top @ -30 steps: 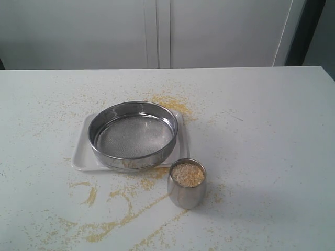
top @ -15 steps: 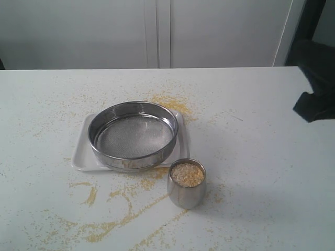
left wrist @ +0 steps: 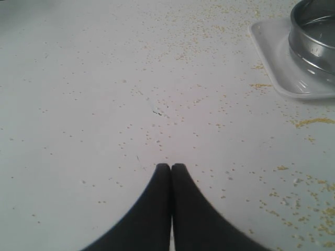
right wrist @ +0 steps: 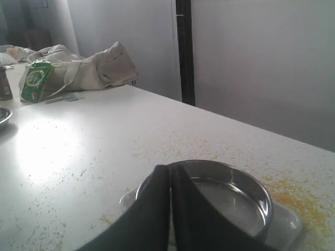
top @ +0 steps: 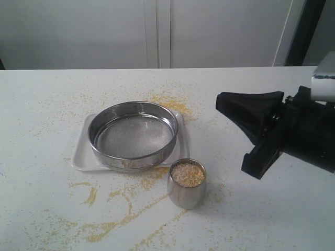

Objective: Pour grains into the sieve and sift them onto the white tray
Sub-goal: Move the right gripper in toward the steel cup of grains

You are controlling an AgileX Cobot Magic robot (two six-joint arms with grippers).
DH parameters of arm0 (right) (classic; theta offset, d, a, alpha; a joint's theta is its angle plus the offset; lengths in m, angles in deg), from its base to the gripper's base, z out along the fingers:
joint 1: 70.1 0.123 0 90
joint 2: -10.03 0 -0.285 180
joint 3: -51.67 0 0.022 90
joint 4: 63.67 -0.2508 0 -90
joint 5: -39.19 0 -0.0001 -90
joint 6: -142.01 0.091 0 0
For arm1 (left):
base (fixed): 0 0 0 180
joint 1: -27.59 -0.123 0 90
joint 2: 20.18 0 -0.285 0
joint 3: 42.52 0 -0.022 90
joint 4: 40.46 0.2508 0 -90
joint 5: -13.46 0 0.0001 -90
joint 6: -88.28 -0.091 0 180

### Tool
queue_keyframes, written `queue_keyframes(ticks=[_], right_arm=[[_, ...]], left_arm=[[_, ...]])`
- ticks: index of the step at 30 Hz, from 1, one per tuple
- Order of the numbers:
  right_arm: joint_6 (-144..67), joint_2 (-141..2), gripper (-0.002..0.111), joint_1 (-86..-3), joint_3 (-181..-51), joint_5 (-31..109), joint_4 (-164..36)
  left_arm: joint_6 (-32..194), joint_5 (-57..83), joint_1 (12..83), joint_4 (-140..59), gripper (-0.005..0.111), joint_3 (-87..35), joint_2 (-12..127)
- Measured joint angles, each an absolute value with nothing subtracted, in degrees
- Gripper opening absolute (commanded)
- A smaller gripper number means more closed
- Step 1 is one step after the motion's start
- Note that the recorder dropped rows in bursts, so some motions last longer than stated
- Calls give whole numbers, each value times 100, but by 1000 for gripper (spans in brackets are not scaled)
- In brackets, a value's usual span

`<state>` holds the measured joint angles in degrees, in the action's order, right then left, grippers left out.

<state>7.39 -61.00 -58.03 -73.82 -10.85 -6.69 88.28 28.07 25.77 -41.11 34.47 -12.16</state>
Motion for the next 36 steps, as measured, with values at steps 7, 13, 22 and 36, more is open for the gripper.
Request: queue_keyframes(ticks=[7, 13, 22, 36], right_arm=[[441, -6633, 68, -5582, -7382, -1158, -623], [298, -7156, 91, -5417, -7382, -1245, -694], [-380, -7964, 92, -5244, -7444, -1307, -917], [-1108, -9223, 92, -5244, -7632, -1491, -1352]], left_arm=[[8828, 2807, 2577, -4111, 0, 3447, -1216], [8828, 2807, 2577, -4111, 0, 3447, -1216], [8828, 2807, 2577, -4111, 0, 3447, -1216], [8828, 2807, 2577, -4111, 0, 3447, -1216]])
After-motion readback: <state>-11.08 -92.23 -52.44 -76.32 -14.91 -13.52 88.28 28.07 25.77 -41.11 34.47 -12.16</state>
